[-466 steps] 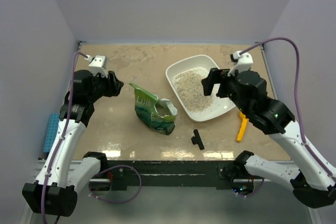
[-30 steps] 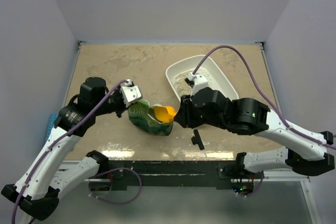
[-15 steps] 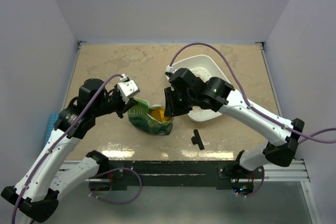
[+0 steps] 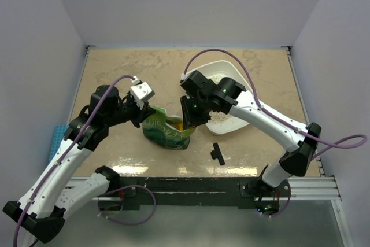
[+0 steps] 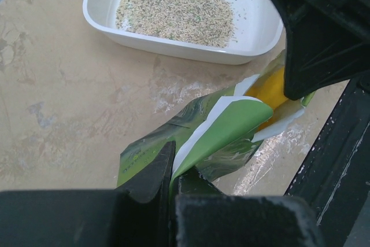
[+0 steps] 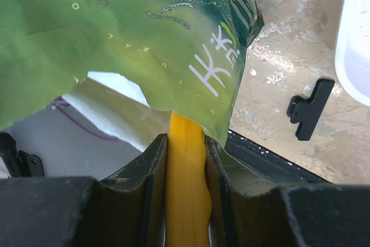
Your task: Fill the litter box with clean litter
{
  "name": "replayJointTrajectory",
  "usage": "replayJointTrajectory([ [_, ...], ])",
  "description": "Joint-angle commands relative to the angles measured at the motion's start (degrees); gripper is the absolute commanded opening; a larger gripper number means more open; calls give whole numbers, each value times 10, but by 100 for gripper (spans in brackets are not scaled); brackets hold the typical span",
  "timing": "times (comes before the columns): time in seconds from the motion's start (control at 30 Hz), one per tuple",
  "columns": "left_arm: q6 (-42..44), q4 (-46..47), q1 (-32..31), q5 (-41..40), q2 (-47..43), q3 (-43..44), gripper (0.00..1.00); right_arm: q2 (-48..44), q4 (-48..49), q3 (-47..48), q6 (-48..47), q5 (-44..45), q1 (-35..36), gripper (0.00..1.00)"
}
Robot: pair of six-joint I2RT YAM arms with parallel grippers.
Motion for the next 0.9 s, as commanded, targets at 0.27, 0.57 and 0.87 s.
replayJointTrajectory([
  [0.27,-39,119,-8,29,-30,-19,0,35,113,-112,16,2,-4,0],
  [0.57,-24,114,-8,15,-41,-49,0,8,338,-305,43,-87,-13,0],
  [0.87,7,120,-8,8,-58,-72,0,-30,613,-478,44,-215,-56,0],
])
